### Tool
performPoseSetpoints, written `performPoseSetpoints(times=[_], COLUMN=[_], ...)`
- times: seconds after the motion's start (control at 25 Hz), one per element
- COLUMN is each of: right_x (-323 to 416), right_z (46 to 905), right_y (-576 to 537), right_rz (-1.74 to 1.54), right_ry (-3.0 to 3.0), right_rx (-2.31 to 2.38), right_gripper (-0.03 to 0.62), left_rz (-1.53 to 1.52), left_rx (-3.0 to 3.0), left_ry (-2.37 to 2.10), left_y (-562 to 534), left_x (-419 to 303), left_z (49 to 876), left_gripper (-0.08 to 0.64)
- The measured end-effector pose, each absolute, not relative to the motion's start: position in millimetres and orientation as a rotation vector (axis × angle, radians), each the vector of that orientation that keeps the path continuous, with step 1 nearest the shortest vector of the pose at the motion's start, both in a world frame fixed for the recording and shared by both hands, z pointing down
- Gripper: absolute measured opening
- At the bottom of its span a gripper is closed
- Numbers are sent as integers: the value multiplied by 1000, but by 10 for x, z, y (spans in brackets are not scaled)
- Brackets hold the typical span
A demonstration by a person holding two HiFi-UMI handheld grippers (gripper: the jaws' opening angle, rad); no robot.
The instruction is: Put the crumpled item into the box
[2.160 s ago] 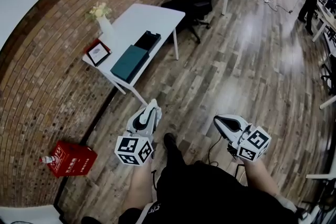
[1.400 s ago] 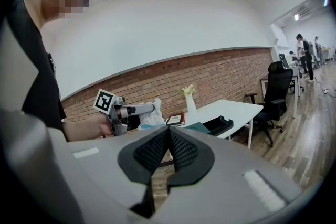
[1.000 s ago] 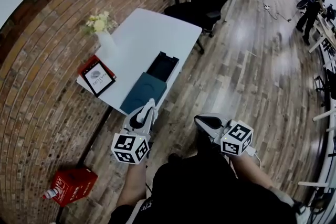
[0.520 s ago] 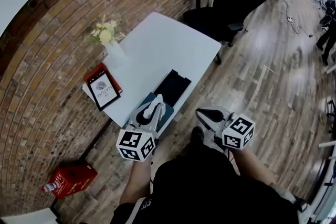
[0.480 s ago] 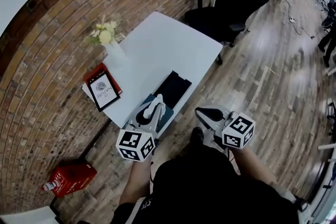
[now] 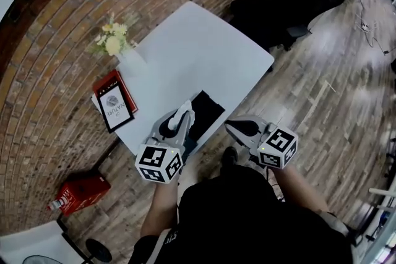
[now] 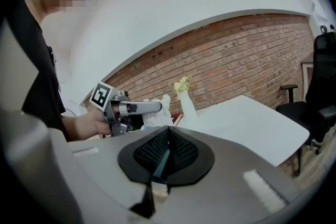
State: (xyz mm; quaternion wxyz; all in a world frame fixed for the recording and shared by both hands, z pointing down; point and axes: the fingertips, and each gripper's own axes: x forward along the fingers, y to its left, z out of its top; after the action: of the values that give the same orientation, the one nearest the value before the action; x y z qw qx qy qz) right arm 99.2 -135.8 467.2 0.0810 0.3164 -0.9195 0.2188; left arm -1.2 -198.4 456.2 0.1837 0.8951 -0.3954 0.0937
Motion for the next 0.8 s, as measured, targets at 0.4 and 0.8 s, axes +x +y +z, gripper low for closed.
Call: performPoseSetpoints(times=[0.4, 0.8], right_x=[1158, 377], right_z=[4777, 4506], right_y=[-1663, -1789], right_rz=[626, 527], right_ry=[-2716, -2710], right_rx=[869, 768], right_gripper=[2, 2], left_rz=[234, 89], left_rx=[2440, 2541], left_ry=[-1195, -1146], left_y=[-2259, -2421], left_x=[-37, -312], left_z=[4670, 4346], left_gripper=[74, 74])
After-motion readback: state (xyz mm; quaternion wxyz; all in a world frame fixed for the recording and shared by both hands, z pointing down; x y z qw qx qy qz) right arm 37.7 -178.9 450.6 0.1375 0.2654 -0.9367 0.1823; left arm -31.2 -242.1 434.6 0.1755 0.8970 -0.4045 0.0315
